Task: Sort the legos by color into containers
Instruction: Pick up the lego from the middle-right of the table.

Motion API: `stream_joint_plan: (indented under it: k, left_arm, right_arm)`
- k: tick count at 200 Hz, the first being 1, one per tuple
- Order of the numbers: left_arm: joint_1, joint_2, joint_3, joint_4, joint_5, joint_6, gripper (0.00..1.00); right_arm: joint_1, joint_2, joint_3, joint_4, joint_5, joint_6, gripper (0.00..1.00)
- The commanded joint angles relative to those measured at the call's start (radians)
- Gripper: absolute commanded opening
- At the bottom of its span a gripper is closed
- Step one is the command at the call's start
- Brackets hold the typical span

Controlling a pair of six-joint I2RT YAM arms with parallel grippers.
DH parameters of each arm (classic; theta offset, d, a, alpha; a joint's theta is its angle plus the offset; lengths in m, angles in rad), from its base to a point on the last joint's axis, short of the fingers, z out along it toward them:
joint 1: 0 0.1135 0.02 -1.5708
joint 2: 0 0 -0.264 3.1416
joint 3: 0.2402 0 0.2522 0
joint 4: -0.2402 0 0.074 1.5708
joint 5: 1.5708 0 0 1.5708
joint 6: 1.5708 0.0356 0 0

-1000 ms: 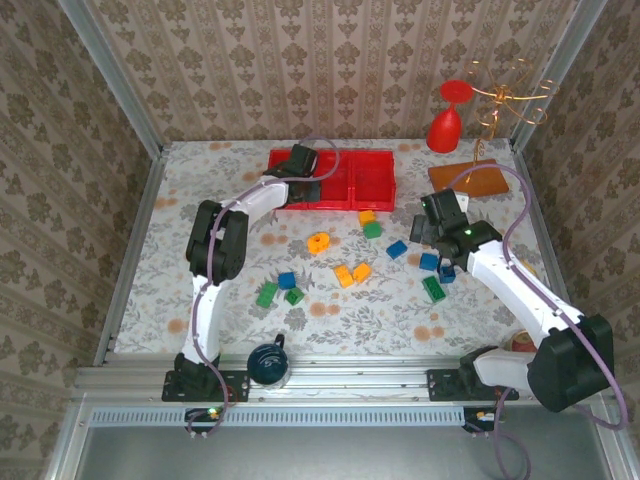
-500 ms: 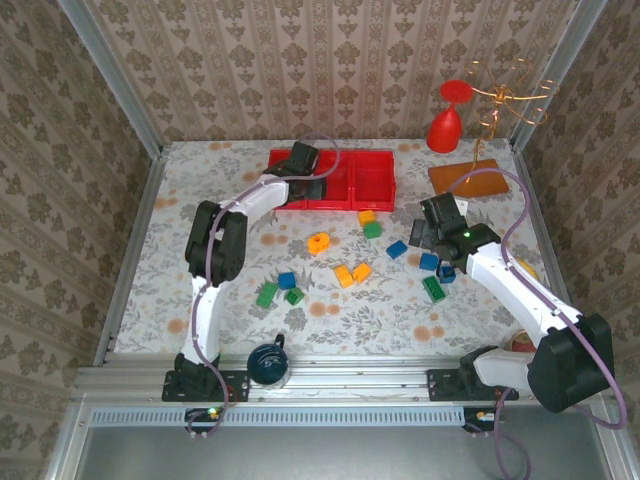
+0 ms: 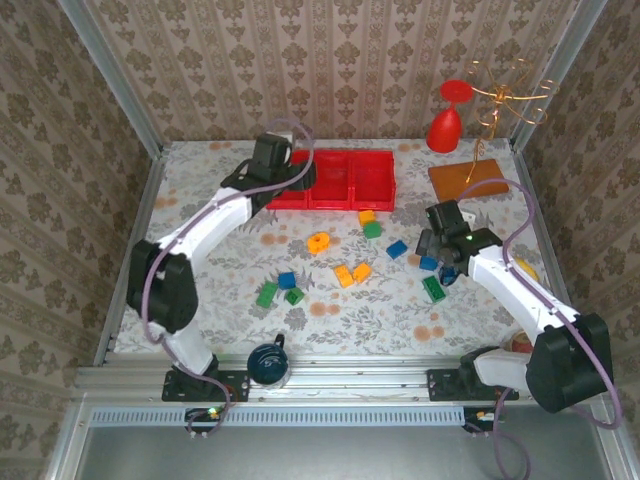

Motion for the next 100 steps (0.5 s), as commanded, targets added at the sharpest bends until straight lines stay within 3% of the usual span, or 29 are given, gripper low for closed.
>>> stream_joint_plan:
  k: [1,11,47,100]
  left_arm:
    - [-0.003,-0.114,-0.136,0.057,-0.040,-0.002,0.94]
    - [-0.003,-0.166,-0.200,0.066,-0.058,-0.002,1.00]
    - [0.015,-0.277,-0.343,0.045,-0.109,-0.009,1.00]
    - [0.039,-0.344,-0.483,0.032,-0.054,-0.063,1.00]
  right_arm:
    - [-0.026,-0.057,-0.039,-0.062,-0.055,0.030,0.92]
    - [-0.040,-0.070,-0.054,-0.067,-0.075,0.026,0.91]
    - [-0.080,-0.083,-0.081,-0.097,-0.109,0.019,0.88]
    - [-0.121,-0.057,-0.112,-0.096,-0.136,0.023,0.83]
